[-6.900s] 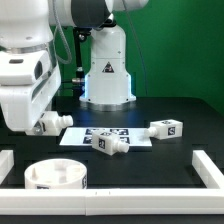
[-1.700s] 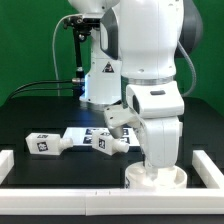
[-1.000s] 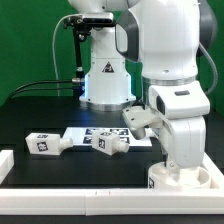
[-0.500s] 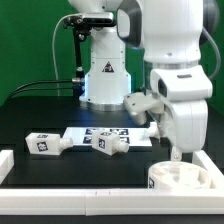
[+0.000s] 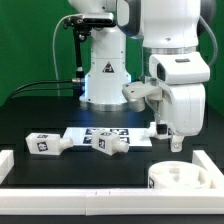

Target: Assemble stool

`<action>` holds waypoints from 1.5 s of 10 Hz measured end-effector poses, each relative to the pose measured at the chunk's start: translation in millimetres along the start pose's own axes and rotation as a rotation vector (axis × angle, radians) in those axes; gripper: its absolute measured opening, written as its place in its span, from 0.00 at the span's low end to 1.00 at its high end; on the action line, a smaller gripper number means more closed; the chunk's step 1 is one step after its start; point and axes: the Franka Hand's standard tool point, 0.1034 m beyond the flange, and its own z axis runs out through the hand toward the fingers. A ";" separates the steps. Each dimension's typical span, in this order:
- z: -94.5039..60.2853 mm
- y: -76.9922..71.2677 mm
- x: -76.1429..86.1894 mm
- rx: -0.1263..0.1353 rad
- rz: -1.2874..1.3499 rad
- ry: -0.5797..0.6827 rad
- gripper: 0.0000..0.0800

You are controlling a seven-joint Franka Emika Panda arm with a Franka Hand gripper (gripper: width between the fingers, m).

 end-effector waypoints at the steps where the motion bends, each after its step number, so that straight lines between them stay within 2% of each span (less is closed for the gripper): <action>1: -0.3 -1.1 -1.4 0.004 -0.001 -0.002 0.81; 2: -0.7 -6.5 -0.9 0.010 -0.004 -0.004 0.81; 5: -6.7 -58.5 11.6 0.029 -0.021 -0.022 0.81; 6: -13.5 -62.3 11.2 0.014 0.002 -0.029 0.81; 10: -10.4 -63.5 11.2 0.021 0.007 -0.028 0.81; 11: -7.1 -71.6 15.2 0.034 0.026 -0.030 0.81; 12: -6.4 -86.6 22.9 0.047 0.031 -0.036 0.81; 13: -6.8 -104.1 30.5 0.054 0.031 -0.042 0.81; 14: -5.4 -117.7 34.5 0.050 0.018 -0.042 0.81; 15: -5.0 -113.6 32.0 0.051 0.026 -0.040 0.81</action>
Offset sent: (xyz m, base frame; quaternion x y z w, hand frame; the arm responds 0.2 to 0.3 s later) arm -0.0783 0.0206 0.0137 0.0097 0.0041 -0.0063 0.9999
